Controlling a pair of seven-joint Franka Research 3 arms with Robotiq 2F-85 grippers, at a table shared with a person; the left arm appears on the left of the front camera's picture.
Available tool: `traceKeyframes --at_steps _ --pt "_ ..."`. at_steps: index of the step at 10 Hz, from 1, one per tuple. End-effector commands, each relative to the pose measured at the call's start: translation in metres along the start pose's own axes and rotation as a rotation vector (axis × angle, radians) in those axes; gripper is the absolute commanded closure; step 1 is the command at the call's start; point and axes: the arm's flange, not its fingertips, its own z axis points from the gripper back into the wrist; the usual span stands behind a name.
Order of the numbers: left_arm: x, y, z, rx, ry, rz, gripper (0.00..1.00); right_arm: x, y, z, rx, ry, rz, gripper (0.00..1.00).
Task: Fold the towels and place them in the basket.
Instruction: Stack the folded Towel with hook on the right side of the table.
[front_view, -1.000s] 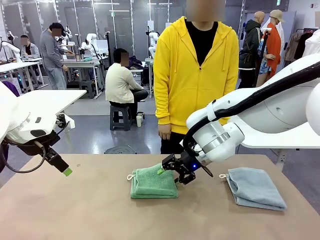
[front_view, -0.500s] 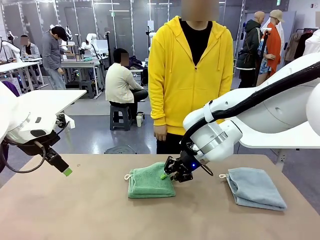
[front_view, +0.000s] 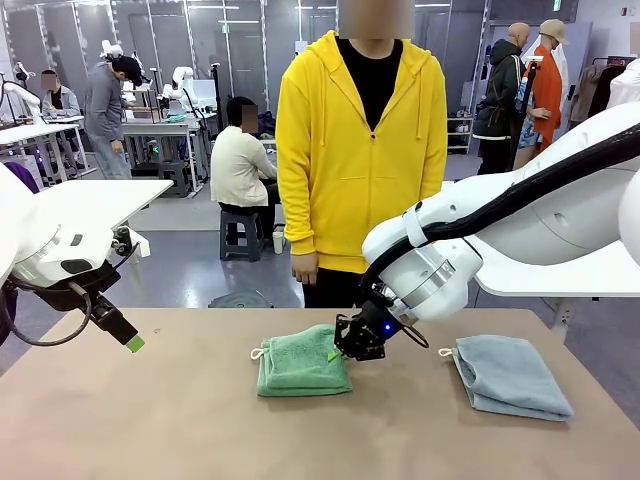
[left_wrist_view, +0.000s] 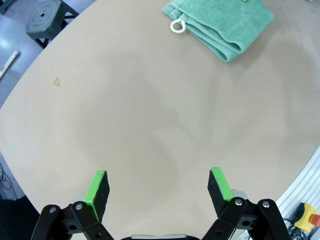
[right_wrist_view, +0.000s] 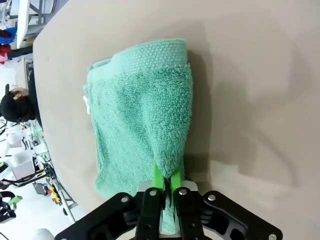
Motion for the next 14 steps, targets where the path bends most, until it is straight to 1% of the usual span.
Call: traceKeyframes --at_steps 1,5,6,7,8,9,11,12,13,14 --pt "0.001 -0.002 0.002 0.001 0.015 0.006 0.0 0.002 -0.003 -0.001 0.0 0.0 0.005 1.0" --pt "0.001 -0.002 0.002 0.001 0.015 0.006 0.0 0.002 -0.003 -0.001 0.0 0.0 0.005 1.0" --pt "0.001 -0.002 0.002 0.001 0.015 0.006 0.0 0.0 -0.002 0.0 0.0 0.0 -0.003 0.94" --pt "0.001 -0.002 0.002 0.001 0.015 0.006 0.0 0.005 0.022 0.02 0.037 -0.027 0.046 0.94" --pt "0.001 -0.002 0.002 0.001 0.015 0.006 0.0 0.006 0.032 0.049 0.039 -0.058 0.094 0.94" --pt "0.001 -0.002 0.002 0.001 0.015 0.006 0.0 -0.001 0.035 0.071 0.047 -0.024 0.148 0.94" --pt "0.001 -0.002 0.002 0.001 0.015 0.006 0.0 -0.01 0.029 0.103 -0.036 -0.031 0.22 0.94" --pt "0.001 -0.002 0.002 0.001 0.015 0.006 0.0 -0.011 0.02 0.123 -0.08 -0.052 0.241 0.94" --pt "0.001 -0.002 0.002 0.001 0.015 0.006 0.0 -0.014 0.009 0.139 -0.111 -0.057 0.26 0.94" --pt "0.001 -0.002 0.002 0.001 0.015 0.006 0.0 -0.014 -0.007 0.154 -0.168 -0.075 0.277 0.94"
